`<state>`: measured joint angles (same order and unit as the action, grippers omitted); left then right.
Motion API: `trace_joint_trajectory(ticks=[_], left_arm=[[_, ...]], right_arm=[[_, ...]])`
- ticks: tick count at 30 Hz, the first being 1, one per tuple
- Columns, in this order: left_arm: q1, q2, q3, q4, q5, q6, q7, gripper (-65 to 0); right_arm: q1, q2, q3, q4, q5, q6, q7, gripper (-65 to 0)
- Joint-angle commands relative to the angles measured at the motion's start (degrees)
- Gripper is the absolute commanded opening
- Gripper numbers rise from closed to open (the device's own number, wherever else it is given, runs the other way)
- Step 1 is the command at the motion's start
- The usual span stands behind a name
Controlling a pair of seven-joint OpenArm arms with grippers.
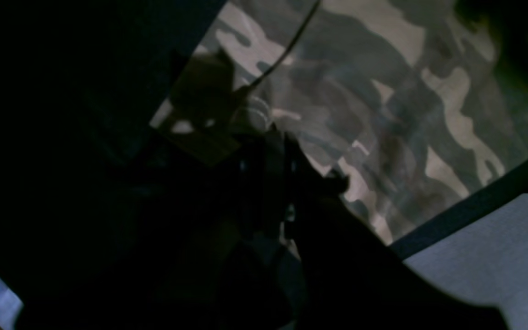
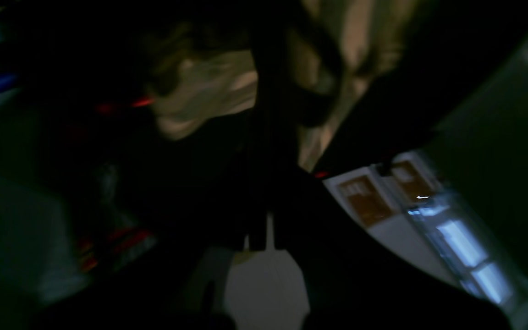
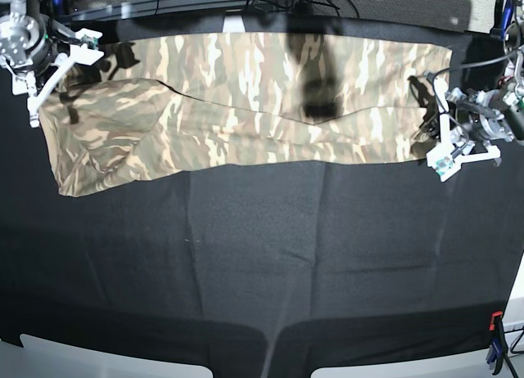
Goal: Layout the t-shirt on the table in an organized manner, then fold the t-shirt properly
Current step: 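Lower the hem onto the collar edge and open both grippers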
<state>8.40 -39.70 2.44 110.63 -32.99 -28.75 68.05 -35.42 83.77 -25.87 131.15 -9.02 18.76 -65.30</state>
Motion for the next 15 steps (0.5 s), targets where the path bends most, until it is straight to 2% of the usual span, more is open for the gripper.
trace_joint_trajectory(ticks=[1,13,15], left_arm=[[-0.37,-0.81,-0.57,0.83,-0.09,0.04,-0.04,-65.0],[3.21,-0.79,-0.57,0.83,-0.74,0.04,1.11,-65.0],[3.32,-0.79,-0.57,0.83,-1.7,0.04,2.91,-65.0]], right_arm=[[0.15,1.31,0.39,-0.37,-1.2,-0.22,-1.66,-65.0],[0.15,1.01,0.39,-1.55,-1.2,-1.22,-1.6,-65.0],[0.15,0.5,0.39,-1.53,-1.2,-1.22,-1.4,-65.0]])
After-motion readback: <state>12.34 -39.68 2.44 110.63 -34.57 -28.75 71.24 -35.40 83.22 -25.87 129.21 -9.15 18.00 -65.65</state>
